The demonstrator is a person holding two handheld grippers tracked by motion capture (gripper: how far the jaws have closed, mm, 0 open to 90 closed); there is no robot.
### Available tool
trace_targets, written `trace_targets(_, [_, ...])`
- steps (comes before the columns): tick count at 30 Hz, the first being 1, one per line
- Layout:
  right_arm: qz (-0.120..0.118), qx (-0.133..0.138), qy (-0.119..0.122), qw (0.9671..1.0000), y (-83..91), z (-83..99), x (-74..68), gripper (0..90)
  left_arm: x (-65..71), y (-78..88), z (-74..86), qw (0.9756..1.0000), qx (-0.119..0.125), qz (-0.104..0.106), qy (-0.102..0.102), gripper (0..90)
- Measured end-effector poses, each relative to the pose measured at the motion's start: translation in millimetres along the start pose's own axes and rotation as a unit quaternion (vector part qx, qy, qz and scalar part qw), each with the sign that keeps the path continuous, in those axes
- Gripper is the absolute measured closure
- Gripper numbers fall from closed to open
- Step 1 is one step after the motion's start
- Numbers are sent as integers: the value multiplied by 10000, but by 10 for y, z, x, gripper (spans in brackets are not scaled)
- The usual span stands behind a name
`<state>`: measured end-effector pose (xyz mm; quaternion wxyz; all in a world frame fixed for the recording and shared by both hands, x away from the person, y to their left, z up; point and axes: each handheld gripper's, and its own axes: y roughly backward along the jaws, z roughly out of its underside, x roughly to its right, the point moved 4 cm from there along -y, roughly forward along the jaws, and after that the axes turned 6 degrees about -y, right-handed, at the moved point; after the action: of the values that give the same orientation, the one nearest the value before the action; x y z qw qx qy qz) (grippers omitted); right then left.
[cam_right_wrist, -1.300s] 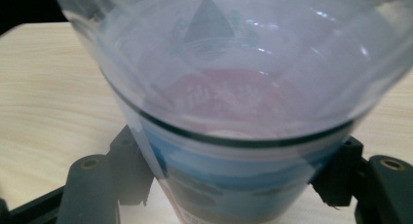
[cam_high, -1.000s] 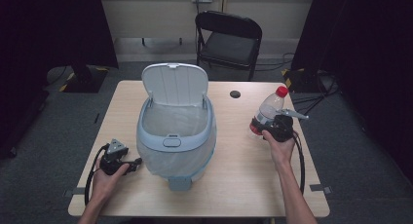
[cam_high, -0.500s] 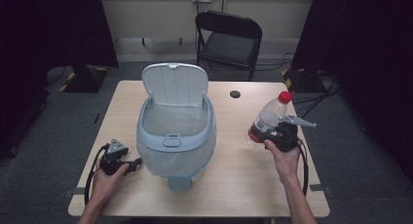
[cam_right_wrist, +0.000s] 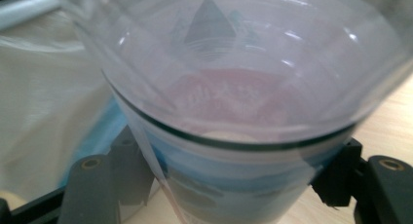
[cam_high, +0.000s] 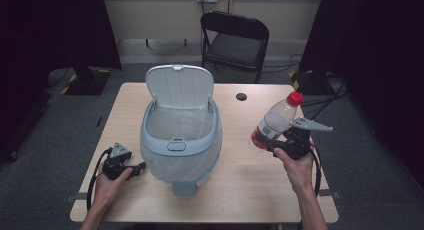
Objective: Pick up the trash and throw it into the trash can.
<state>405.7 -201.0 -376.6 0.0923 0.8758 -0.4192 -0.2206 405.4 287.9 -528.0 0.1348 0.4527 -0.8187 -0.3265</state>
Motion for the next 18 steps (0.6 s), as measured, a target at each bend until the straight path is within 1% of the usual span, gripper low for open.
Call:
trace_targets(3, [-78,46,67,9999,62,-56,-77,302,1,0,0,10000,-1,1,2,257])
trace_targets(6, [-269,161,114,9994,125,-124,-161,302,-1,0,0,10000,-1,0,-4,257])
trace_targets(7, [-317,214,231,9990,173,-165,-204,302,0,0,0,10000,0,0,-1,257])
trace_targets(9, [-344,240,262,9988,199,-187,-228,302,0,0,0,10000,0,4,0,257])
trace_targets(10, [-414,280,283,9984,224,-209,-252,302,-1,0,0,10000,2,10,0,257])
trace_targets(11, [-452,313,286,9981,248,-230,-272,302,-1,0,0,10000,1,15,-3,257])
trace_targets(12, [-542,374,284,9974,282,-272,-308,302,-1,0,0,10000,0,15,-5,256])
trace_targets(13, [-594,415,296,9969,292,-289,-321,302,-1,0,0,10000,0,15,-5,256])
trace_targets(14, [-594,415,296,9969,292,-289,-321,302,-1,0,0,10000,1,15,-2,256])
trace_targets(16, [-716,508,260,9958,323,-346,-371,302,-1,0,0,10000,1,15,-2,256])
trace_targets(18, [-785,594,312,9947,346,-402,-420,302,-1,0,0,10000,0,16,-3,256])
